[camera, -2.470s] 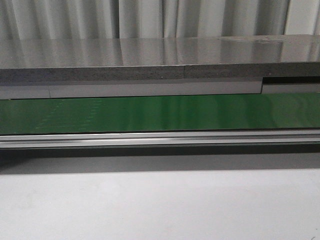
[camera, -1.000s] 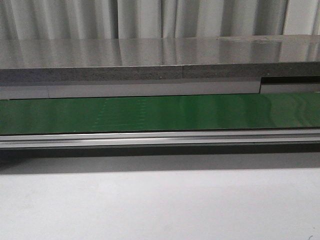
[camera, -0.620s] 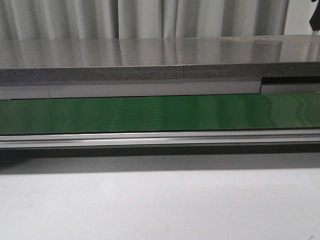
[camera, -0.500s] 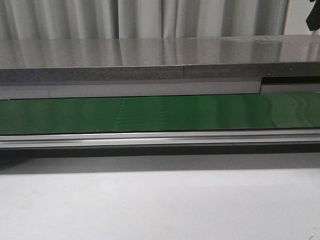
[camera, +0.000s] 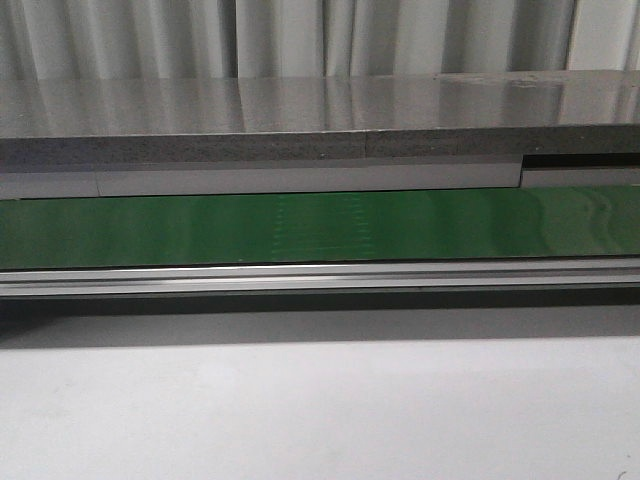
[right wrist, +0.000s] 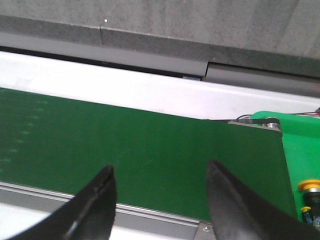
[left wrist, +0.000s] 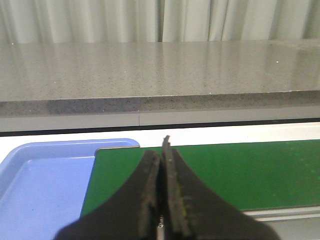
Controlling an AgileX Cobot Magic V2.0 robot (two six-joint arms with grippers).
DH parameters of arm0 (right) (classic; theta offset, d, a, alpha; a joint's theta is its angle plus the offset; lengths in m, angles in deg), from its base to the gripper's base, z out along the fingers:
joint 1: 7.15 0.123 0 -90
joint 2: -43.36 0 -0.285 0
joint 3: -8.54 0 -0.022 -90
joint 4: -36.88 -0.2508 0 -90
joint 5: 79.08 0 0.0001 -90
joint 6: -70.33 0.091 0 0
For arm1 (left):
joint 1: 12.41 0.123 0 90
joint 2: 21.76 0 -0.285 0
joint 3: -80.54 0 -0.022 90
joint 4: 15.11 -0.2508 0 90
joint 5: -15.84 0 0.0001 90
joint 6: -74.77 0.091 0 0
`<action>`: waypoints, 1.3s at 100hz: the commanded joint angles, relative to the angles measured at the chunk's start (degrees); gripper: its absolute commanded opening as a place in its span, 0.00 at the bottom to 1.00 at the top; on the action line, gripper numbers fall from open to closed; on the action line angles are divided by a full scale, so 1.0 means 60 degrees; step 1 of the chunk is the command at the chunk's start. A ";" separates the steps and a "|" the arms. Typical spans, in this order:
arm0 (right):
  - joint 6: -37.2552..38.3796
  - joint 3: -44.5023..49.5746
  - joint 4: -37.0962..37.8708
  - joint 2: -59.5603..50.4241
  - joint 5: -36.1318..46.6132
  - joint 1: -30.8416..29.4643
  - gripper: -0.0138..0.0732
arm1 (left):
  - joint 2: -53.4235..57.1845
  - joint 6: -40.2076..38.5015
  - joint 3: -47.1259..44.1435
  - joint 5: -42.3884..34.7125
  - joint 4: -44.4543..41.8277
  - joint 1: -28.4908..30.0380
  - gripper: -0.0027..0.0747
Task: Move button from left to right
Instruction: 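Lower the button into the green tray and open the right gripper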
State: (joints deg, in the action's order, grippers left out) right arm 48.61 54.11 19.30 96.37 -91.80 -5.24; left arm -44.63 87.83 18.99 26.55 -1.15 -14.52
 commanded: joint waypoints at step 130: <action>-0.0018 0.0563 -0.0464 -0.4450 -0.1736 0.0027 0.08 | -0.0095 -0.0004 0.0259 -0.0741 0.0118 -0.0089 0.01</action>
State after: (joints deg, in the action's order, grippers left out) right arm 48.61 58.84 17.42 69.34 -106.29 -5.24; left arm -44.63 87.83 18.99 26.55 -1.15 -14.52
